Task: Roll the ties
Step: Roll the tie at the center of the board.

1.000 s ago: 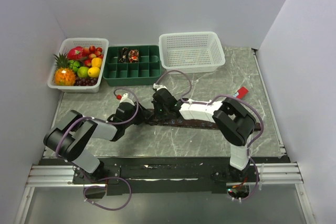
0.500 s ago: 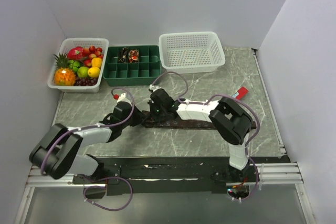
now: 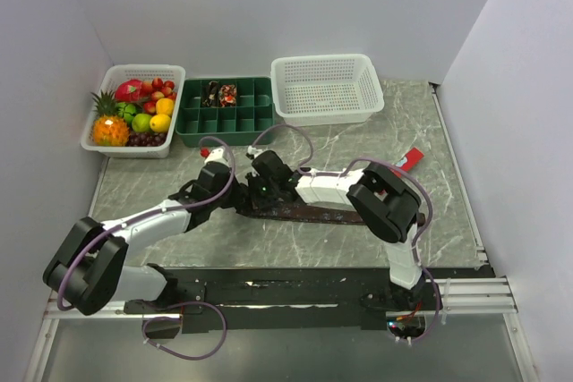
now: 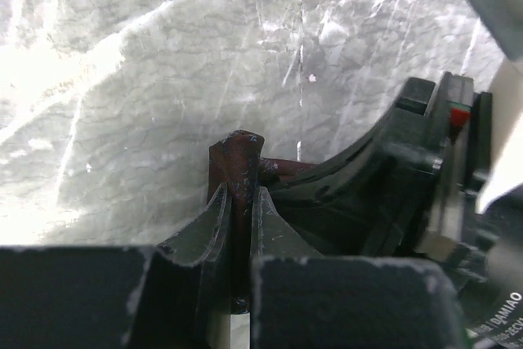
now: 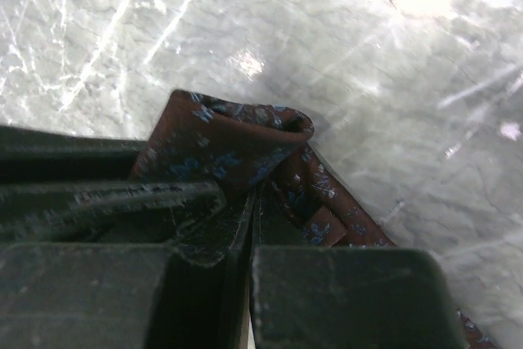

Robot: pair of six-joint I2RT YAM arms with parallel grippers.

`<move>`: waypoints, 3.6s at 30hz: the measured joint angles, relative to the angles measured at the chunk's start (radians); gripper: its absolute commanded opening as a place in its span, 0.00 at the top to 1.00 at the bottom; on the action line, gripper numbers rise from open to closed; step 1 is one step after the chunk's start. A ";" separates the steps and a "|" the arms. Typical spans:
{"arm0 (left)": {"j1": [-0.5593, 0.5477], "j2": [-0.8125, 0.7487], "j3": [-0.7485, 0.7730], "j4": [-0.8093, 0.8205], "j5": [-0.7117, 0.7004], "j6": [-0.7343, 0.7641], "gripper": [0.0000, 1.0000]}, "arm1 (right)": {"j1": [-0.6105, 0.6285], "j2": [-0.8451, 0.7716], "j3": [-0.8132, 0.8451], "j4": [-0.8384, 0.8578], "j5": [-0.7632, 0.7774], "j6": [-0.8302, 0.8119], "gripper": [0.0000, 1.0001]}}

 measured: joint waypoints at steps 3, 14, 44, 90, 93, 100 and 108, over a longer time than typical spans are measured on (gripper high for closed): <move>-0.023 0.019 0.040 -0.052 -0.050 0.034 0.99 | 0.000 0.016 0.027 -0.013 -0.008 0.000 1.00; -0.119 0.124 0.166 -0.211 -0.246 0.092 0.99 | -0.010 0.045 0.099 -0.100 -0.009 -0.005 1.00; -0.283 0.238 0.301 -0.383 -0.447 0.090 0.99 | -0.072 -0.156 -0.083 -0.179 0.004 -0.063 1.00; -0.407 0.275 0.294 -0.250 -0.442 0.008 0.53 | -0.276 -0.235 -0.328 0.085 -0.283 0.035 1.00; -0.397 0.274 0.279 -0.211 -0.422 -0.005 0.53 | -0.291 -0.283 -0.343 0.102 -0.298 0.033 1.00; -0.372 0.250 0.222 -0.121 -0.380 -0.037 0.54 | -0.295 -0.296 -0.349 0.187 -0.392 0.039 1.00; -0.348 0.228 0.166 -0.053 -0.358 -0.064 0.55 | -0.297 -0.197 -0.333 0.197 -0.463 0.041 1.00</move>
